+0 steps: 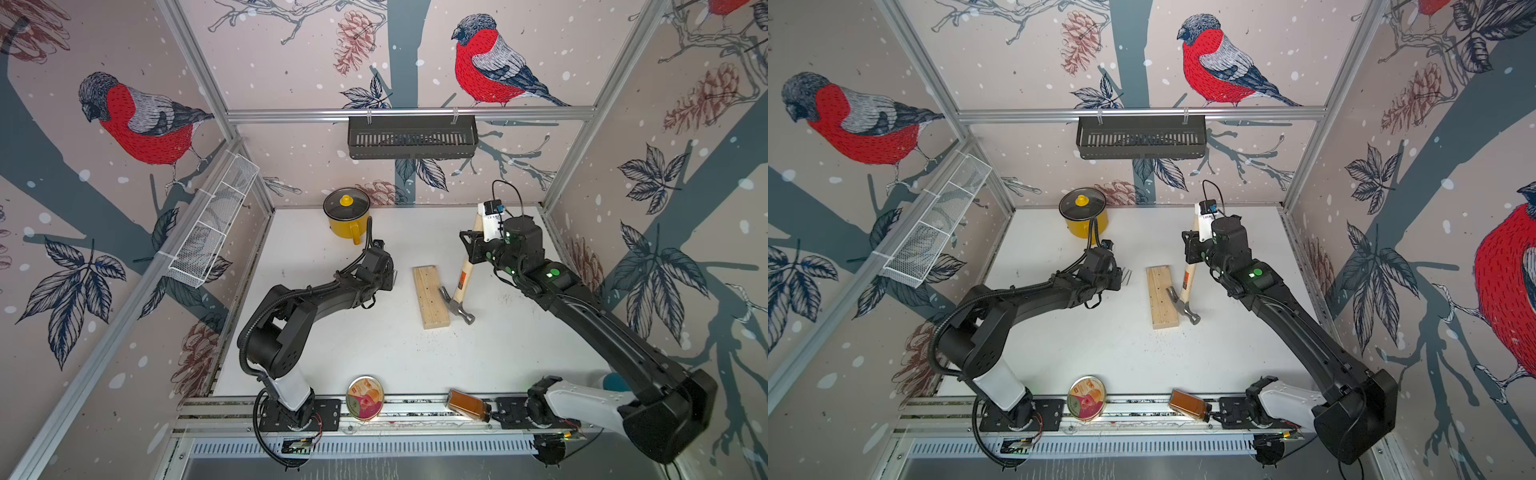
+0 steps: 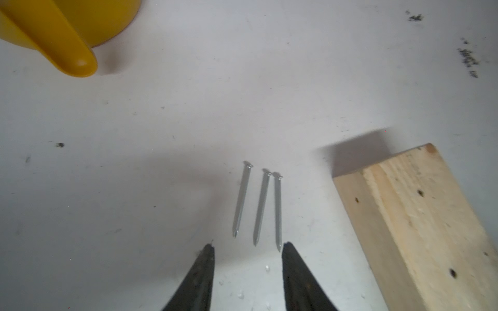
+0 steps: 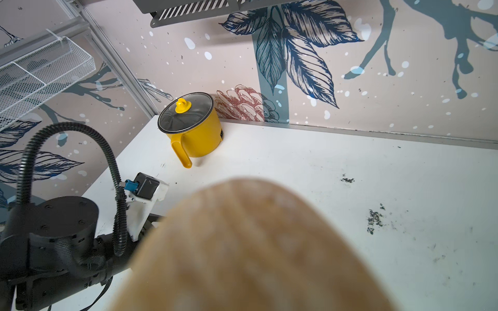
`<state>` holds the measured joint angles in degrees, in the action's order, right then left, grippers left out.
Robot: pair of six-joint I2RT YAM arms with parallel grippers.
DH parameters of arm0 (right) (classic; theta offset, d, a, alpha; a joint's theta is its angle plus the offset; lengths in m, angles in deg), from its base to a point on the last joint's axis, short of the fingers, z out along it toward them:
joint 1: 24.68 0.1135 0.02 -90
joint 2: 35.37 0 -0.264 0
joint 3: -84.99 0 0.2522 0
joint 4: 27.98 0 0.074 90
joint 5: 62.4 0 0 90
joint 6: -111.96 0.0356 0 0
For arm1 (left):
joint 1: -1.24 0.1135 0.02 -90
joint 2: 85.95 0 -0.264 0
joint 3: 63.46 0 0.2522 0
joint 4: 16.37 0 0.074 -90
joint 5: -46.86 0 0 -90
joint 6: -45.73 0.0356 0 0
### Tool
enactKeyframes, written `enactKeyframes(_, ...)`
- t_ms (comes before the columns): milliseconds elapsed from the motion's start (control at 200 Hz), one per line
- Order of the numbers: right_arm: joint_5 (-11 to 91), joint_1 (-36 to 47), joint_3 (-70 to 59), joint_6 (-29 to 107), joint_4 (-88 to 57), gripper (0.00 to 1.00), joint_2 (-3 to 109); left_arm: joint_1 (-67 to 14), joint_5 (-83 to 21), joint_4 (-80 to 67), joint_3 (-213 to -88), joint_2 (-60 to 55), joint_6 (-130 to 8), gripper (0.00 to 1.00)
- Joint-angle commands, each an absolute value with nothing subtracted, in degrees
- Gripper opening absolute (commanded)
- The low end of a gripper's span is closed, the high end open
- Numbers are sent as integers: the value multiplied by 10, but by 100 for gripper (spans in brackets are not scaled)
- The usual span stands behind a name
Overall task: Use a claw hammer to pull out a nail
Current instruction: Place the nail at the center of the board, then place the hammer at the center of the board.
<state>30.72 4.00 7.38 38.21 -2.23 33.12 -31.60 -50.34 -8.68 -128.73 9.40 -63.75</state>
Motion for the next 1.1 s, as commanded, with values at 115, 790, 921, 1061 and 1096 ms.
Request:
enactKeyframes(115, 359, 39, 61, 407, -105, 0, 348, -337, -426, -237, -1225, 17, -607, 61)
enactKeyframes(790, 442, 49, 36, 451, -164, 0, 437, -387, -214, -372, -1176, -28, -544, 69)
enactKeyframes(921, 440, 62, 19, 450, -167, 0, 459, -393, -203, -368, -1181, -21, -536, 69)
enactKeyframes(1061, 438, 68, 6, 453, -171, 0, 472, -396, -202, -364, -1184, -20, -531, 67)
enactKeyframes(1096, 437, 70, 3, 454, -171, 0, 475, -396, -205, -363, -1185, -20, -531, 67)
